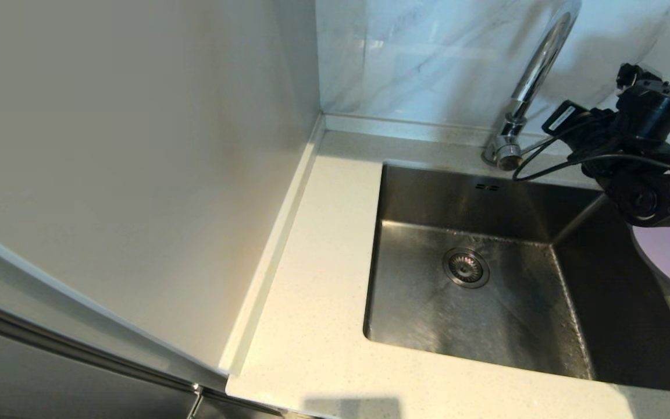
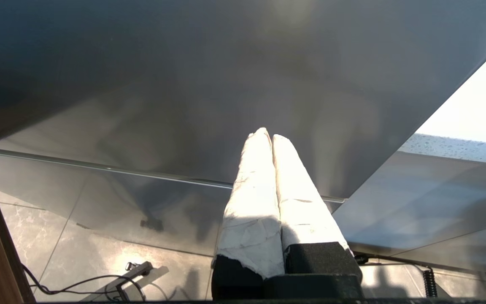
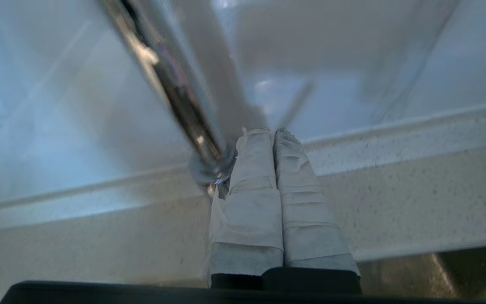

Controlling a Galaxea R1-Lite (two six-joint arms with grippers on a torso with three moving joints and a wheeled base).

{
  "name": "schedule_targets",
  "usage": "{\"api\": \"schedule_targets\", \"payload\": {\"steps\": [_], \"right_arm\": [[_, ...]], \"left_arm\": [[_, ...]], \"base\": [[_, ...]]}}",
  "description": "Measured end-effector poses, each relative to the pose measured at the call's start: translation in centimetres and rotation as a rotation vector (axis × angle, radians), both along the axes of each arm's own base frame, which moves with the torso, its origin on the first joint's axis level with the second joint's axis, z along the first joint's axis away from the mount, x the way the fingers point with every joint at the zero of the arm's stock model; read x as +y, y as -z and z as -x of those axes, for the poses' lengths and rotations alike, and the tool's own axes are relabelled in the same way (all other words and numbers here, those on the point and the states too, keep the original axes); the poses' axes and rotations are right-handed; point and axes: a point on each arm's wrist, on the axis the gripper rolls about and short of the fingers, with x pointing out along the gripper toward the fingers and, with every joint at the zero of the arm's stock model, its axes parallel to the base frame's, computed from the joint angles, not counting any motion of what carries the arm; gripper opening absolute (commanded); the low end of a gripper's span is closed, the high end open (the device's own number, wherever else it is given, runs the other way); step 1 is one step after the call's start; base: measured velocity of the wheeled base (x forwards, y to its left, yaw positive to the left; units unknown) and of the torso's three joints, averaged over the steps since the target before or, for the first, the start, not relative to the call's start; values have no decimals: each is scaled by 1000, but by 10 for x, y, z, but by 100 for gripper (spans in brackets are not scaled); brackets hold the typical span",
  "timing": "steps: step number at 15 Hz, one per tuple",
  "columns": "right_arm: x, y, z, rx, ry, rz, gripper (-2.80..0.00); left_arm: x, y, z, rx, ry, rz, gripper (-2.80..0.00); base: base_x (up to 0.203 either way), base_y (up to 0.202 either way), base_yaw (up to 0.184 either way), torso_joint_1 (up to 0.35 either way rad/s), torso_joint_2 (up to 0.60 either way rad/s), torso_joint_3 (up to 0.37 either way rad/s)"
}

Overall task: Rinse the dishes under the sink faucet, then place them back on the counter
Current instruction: Put a bowl into the sink

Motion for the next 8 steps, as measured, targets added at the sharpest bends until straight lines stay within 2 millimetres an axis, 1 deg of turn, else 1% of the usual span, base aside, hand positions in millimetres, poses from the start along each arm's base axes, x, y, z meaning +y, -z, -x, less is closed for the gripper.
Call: {"api": "schedule_targets", "payload": {"steps": [2, 4, 6, 8], "right_arm": [[-5, 7, -7, 32, 26, 19, -280], [-11, 15, -9, 82, 41, 20, -280], [-16, 22, -4, 141, 43, 24, -280], [-17, 26, 6, 177, 10, 30, -280]], "left_arm": [[0, 0, 0, 0, 0, 0, -280], [0, 0, 0, 0, 0, 0, -280], [0, 0, 0, 0, 0, 0, -280], [0, 0, 0, 0, 0, 0, -280]], "base": [[0, 0, 0, 0, 0, 0], [0, 0, 0, 0, 0, 0], [0, 0, 0, 0, 0, 0], [0, 0, 0, 0, 0, 0]]}}
